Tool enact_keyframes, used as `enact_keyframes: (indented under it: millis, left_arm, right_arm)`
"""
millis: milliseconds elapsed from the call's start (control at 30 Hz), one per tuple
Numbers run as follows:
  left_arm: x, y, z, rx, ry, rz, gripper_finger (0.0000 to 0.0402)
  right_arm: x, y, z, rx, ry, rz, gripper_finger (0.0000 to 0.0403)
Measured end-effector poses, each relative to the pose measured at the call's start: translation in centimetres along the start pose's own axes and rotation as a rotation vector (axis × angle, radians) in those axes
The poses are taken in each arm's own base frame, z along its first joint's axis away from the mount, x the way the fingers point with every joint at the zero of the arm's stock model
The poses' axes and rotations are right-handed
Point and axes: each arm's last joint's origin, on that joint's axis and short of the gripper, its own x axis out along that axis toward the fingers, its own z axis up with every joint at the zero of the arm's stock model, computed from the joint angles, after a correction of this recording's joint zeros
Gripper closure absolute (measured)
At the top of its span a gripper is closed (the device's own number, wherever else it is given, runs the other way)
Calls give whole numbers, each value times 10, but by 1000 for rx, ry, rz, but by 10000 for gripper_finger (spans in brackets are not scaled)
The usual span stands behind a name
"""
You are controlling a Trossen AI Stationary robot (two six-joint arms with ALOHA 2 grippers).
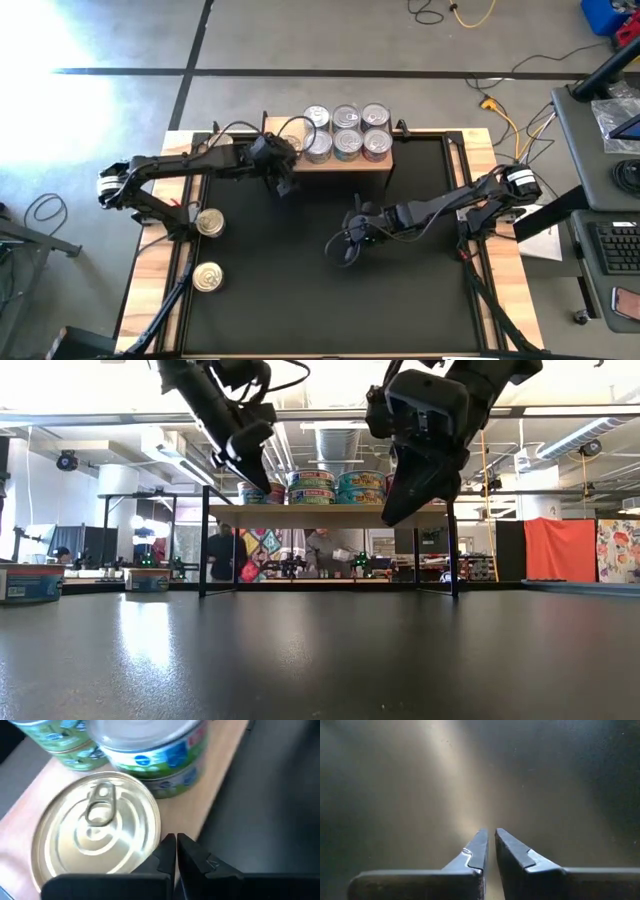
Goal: Stack canned seafood by type on shelf
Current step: Put the blue pink tuna can on the shelf
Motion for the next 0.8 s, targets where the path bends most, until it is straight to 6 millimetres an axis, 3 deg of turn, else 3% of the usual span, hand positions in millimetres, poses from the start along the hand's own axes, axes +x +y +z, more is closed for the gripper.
enact_keyframes:
  millis: [367,800]
  left_arm:
    - [9,34,3,-92,-39,84,401]
    - [27,49,5,-36,-43,135,402]
  right_arm:
    - [-1,0,1,29,-3,-2,390]
    - [-1,0,1,59,-3,-2,390]
